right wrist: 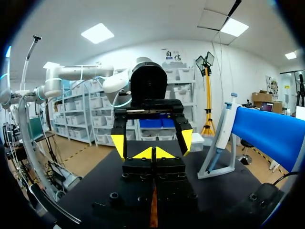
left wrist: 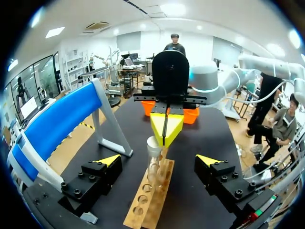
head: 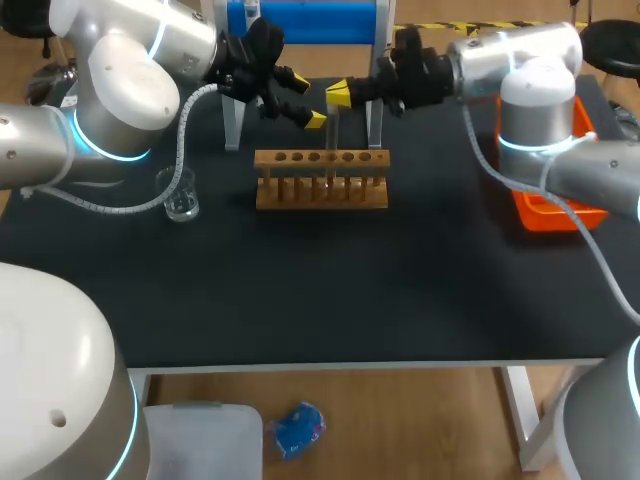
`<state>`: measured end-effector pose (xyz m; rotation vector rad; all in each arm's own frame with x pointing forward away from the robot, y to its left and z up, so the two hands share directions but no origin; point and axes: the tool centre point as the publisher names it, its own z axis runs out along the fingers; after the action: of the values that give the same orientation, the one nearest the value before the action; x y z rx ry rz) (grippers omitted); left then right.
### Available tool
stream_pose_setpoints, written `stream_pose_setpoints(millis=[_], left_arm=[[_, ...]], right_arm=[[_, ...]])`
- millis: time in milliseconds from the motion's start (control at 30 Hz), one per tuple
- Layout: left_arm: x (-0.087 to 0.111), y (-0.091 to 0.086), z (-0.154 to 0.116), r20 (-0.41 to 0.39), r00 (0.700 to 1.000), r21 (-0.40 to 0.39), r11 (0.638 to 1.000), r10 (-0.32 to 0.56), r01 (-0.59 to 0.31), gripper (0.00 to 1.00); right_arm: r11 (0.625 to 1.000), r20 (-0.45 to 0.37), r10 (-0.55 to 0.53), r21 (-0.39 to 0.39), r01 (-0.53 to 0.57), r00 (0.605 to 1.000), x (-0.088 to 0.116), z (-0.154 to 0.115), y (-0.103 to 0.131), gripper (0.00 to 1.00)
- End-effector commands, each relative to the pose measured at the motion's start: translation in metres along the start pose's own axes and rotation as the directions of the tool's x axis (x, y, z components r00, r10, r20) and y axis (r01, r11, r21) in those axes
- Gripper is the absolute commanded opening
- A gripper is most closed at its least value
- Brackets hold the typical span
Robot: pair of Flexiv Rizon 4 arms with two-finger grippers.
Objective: Invert the test tube, pick up the pipette, mount the tip to pipette, aspirate from beaker and dispense into the tube, eject the tip, return the pipette, and cap with the stopper.
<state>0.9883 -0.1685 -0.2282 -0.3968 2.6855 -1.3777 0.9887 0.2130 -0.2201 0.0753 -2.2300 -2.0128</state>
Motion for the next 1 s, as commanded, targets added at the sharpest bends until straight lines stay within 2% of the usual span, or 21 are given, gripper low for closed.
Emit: stream_pose_setpoints(millis=[33, 433, 867, 1000], left_arm=[[-0.001, -0.001, -0.001, -0.003, 1.0, -0.005, 1.0, -0.001, 0.001, 1.0], [-0.001, -0.001, -0.001, -0.003, 1.0, -0.005, 1.0, -0.001, 0.001, 1.0], [-0.001, -0.001, -0.001, -0.003, 1.0, -0.005, 1.0, -0.001, 0.001, 1.0], [-0.001, -0.001, -0.001, -0.003, 1.0, -0.005, 1.0, -0.001, 0.001, 1.0]], right_arm=[[1.0, -0.022, 0.003, -0.005, -0.003, 1.0, -0.009, 0.003, -0.002, 0.0], [0.999, -0.032, 0.031, -0.016, -0.032, 0.999, -0.013, 0.008, -0.011, 0.0], [0.998, -0.018, 0.069, 0.006, -0.069, 0.997, -0.012, 0.011, -0.028, 0.0], [0.998, -0.011, 0.061, 0.011, -0.061, 0.998, -0.011, 0.009, -0.024, 0.0]])
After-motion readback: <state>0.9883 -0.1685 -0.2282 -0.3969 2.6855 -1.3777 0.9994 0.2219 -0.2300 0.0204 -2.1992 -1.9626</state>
